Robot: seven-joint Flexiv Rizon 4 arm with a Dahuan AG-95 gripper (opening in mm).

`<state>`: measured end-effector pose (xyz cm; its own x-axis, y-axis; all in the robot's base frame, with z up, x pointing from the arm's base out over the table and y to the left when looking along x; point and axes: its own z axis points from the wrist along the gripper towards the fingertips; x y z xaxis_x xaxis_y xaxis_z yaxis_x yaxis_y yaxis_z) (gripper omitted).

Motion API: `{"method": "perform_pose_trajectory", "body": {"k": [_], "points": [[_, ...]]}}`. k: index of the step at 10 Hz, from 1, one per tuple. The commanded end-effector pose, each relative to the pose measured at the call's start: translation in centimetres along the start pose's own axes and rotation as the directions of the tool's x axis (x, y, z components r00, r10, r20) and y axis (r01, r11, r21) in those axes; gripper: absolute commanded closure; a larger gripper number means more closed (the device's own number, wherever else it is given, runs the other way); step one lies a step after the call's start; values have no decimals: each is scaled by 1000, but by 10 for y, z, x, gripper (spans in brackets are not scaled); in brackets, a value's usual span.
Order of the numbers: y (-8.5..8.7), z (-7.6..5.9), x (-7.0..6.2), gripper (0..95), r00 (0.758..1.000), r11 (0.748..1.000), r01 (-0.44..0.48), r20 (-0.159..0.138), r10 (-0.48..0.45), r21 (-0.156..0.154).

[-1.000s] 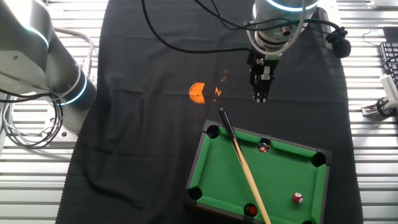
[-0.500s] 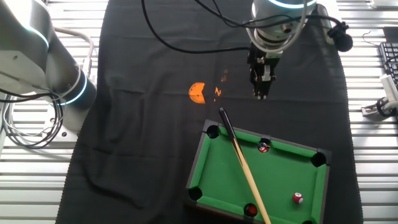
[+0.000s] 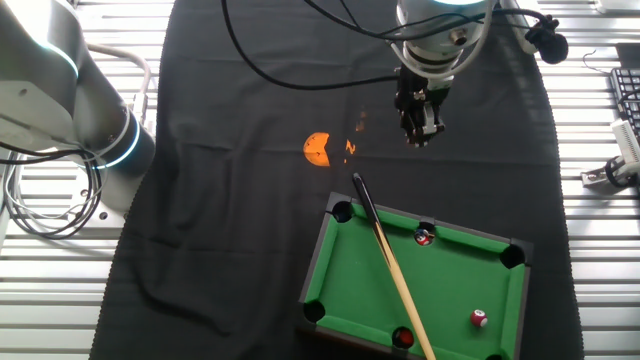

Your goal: Hit the pool ball

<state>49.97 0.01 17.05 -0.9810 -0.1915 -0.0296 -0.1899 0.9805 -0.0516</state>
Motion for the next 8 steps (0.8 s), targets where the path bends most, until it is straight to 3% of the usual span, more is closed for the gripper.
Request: {"method": "perform_pose_trajectory", "body": {"k": [1,8], "points": [[0,0,0,950,1000,1000,-1,-1,1,1],[0,0,0,950,1000,1000,6,-1,-6,3]]}}
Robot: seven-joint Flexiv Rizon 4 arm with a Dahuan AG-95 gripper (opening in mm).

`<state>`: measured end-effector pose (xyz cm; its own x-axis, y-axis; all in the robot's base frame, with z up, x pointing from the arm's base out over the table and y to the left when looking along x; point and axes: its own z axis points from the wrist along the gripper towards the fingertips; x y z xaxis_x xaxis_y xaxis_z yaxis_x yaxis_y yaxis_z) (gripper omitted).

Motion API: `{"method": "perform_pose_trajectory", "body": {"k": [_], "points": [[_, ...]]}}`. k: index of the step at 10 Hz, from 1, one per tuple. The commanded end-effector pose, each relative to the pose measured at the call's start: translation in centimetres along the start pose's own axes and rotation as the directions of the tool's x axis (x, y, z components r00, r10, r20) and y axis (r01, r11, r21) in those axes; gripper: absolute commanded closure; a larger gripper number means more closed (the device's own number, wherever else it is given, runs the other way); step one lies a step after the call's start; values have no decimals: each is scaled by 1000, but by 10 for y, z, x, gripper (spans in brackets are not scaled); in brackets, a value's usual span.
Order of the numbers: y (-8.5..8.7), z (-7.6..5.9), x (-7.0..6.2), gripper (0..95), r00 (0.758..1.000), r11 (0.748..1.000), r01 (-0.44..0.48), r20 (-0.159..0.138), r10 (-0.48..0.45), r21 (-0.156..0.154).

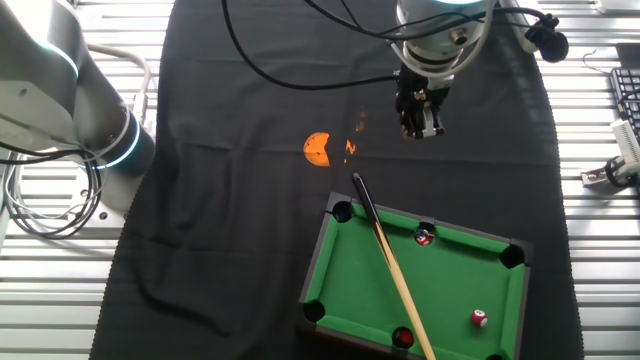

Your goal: Hit the pool ball

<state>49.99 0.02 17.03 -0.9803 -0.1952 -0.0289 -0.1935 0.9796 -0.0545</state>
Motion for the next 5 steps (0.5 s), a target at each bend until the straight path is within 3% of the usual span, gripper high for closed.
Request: {"method": "perform_pose_trajectory", "body": {"k": [1,5], "points": [[0,0,0,950,1000,1000,4,0,-4,0],[1,0,0,950,1000,1000,-1,2,1,1]]}}
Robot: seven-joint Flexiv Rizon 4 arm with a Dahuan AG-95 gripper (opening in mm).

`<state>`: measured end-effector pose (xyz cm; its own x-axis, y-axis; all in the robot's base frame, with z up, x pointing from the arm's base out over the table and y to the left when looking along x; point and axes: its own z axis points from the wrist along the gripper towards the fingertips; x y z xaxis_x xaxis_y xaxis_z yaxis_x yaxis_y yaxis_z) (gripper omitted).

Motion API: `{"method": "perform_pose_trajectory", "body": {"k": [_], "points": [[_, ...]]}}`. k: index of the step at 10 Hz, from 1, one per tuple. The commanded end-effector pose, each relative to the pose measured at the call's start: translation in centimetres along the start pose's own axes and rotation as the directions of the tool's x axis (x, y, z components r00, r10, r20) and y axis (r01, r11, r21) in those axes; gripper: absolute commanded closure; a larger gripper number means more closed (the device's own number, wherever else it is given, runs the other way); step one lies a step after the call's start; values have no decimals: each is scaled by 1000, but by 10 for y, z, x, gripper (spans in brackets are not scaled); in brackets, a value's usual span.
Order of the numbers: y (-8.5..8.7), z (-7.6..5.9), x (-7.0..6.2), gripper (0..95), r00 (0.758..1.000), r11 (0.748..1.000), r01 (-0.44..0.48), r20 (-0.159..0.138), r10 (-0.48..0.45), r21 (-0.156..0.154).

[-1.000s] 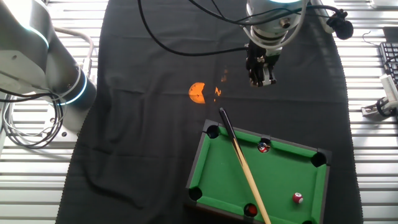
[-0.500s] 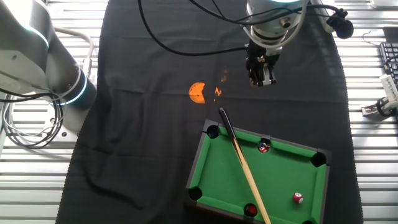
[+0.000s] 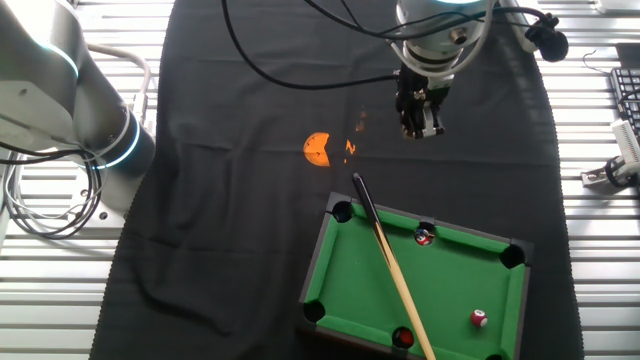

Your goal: Hit the pool ball

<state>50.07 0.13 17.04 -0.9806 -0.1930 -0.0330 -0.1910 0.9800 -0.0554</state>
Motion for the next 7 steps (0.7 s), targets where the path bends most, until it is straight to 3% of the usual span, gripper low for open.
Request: {"method": "perform_pose_trajectory", "body": {"k": [1,7], "points": [[0,0,1,950,1000,1000,3,-2,-3,0],[0,0,1,950,1000,1000,-5,2,5,-4]]}}
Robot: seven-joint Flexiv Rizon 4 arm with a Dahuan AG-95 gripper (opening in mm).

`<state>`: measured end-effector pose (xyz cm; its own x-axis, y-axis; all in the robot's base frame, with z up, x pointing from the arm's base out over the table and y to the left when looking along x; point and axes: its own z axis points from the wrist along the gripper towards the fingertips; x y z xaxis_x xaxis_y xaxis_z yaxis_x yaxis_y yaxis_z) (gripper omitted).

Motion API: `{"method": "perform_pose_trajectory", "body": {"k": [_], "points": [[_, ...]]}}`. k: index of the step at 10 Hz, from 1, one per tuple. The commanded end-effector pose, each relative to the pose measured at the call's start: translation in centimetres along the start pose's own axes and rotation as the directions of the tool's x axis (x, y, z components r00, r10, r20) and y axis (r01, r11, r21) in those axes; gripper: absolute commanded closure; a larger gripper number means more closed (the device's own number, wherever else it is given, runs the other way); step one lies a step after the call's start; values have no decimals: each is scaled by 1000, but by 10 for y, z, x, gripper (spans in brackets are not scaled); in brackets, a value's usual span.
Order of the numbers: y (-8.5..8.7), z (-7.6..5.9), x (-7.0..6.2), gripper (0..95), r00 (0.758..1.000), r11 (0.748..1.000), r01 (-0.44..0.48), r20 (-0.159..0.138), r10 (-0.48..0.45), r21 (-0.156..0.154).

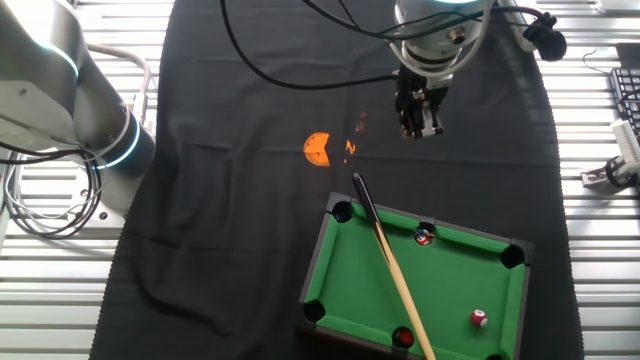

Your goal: Hit the pool ball

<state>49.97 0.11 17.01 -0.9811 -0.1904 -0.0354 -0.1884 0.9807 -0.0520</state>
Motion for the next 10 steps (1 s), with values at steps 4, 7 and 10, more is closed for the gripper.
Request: {"method": "perform_pose_trajectory", "body": {"k": [4,7,10], "points": [[0,0,0,950,1000,1000,-11,5,11,-9],[1,1,0,950,1000,1000,-6,3,6,-9],[6,8,15,950,998,998,69,3,-68,-8]]}}
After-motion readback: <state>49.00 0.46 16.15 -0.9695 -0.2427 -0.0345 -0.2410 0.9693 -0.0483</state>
